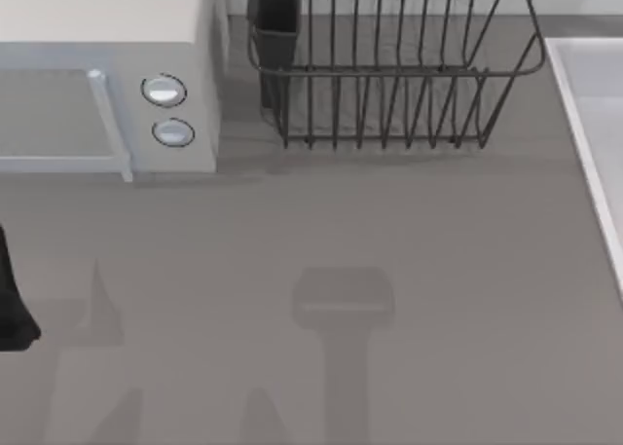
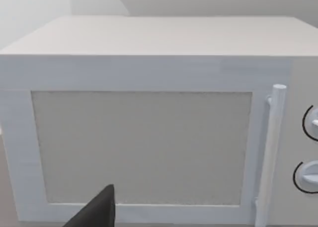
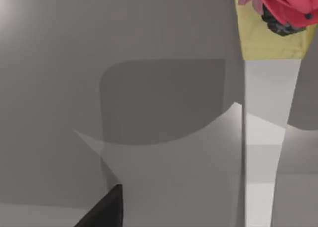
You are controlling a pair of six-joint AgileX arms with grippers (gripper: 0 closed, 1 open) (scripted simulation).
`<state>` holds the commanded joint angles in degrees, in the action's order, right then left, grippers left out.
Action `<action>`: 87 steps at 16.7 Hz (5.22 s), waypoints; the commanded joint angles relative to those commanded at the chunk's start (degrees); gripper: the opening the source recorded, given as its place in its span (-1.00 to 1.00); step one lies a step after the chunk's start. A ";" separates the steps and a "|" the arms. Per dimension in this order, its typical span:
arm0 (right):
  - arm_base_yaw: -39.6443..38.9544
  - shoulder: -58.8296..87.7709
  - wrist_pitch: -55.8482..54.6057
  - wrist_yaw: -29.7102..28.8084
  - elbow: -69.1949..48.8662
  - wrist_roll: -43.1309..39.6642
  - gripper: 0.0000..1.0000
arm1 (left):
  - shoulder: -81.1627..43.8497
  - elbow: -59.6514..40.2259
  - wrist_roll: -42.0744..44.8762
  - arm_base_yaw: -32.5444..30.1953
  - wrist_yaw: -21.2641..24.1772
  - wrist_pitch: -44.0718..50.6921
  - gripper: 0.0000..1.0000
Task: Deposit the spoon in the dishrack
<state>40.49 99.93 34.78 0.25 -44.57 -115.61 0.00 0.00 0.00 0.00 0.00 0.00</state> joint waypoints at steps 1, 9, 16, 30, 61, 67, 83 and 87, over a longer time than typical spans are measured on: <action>0.00 0.00 0.00 0.00 0.00 0.00 0.70 | 0.00 0.00 0.00 0.00 0.00 0.00 1.00; 0.00 0.00 0.00 0.00 0.00 0.00 -0.51 | 0.00 0.00 0.00 0.00 0.00 0.00 1.00; 0.00 0.00 0.00 0.00 0.00 0.00 -1.00 | 0.00 0.00 0.00 0.00 0.00 0.00 1.00; 0.77 -7.74 27.02 -1.89 -19.77 1.13 -1.00 | 0.00 0.00 0.00 0.00 0.00 0.00 1.00; -63.01 -12.99 0.51 -38.10 -39.03 76.32 -1.00 | 0.00 0.00 0.00 0.00 0.00 0.00 1.00; -89.70 -15.44 -23.25 -53.95 -38.20 106.95 -1.00 | 0.00 0.00 0.00 0.00 0.00 0.00 1.00; -94.07 -8.03 -42.87 -56.20 -37.07 117.04 -1.00 | 0.00 0.00 0.00 0.00 0.00 0.00 1.00; -86.13 4.60 -59.70 -48.27 -35.03 116.82 -1.00 | 0.00 0.00 0.00 0.00 0.00 0.00 1.00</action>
<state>-45.63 104.53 -24.93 -48.02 -79.60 1.21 0.00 0.00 0.00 0.00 0.00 0.00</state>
